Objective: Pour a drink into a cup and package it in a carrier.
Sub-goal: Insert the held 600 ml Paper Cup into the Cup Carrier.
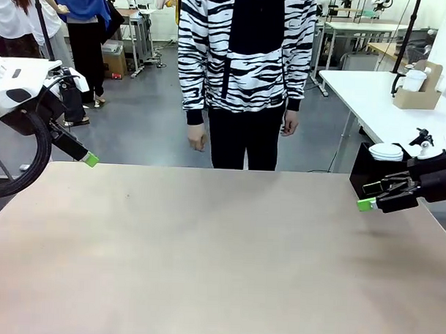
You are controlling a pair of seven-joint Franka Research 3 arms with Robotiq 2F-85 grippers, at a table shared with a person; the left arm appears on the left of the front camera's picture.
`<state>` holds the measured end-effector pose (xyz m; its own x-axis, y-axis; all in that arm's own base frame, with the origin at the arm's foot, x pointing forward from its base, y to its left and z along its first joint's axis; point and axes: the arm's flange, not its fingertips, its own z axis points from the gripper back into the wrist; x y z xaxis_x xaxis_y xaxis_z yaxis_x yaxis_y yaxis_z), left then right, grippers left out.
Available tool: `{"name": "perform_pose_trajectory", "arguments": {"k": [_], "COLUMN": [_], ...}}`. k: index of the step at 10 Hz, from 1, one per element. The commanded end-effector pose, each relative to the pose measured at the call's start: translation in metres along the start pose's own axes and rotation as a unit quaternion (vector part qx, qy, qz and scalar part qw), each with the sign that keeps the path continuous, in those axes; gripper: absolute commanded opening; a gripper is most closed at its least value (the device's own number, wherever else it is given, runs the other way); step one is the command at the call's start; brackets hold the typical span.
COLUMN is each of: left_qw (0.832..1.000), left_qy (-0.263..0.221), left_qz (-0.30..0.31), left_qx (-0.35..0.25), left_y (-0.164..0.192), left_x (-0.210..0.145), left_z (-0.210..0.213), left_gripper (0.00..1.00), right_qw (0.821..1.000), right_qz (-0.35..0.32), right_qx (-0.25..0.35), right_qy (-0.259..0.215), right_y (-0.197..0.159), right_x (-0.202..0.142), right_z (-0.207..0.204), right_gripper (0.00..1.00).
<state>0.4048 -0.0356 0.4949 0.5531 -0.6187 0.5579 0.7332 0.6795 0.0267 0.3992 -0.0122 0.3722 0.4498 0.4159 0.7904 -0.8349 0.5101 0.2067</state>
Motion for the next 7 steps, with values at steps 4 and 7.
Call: {"name": "perform_pose_trajectory", "arguments": {"k": [4,7], "left_qw": [1.0,1.0], "left_qy": [0.004,0.004], "left_qz": [0.002,0.002], "left_qx": [0.003,0.003], "left_y": [0.0003,0.0003], "left_x": [0.0009,0.0009], "left_z": [0.0021,0.0021], "left_gripper": [0.95,0.95], "right_qw": [1.0,1.0], "right_qz": [-0.001,-0.001], "right_qx": [0.004,0.004], "right_qy": [-0.003,-0.003], "right_y": [-0.0005,-0.0005], "right_x": [-0.0012,-0.0012], "right_z": [0.0011,0.0011], "right_gripper": [1.0,1.0]}}
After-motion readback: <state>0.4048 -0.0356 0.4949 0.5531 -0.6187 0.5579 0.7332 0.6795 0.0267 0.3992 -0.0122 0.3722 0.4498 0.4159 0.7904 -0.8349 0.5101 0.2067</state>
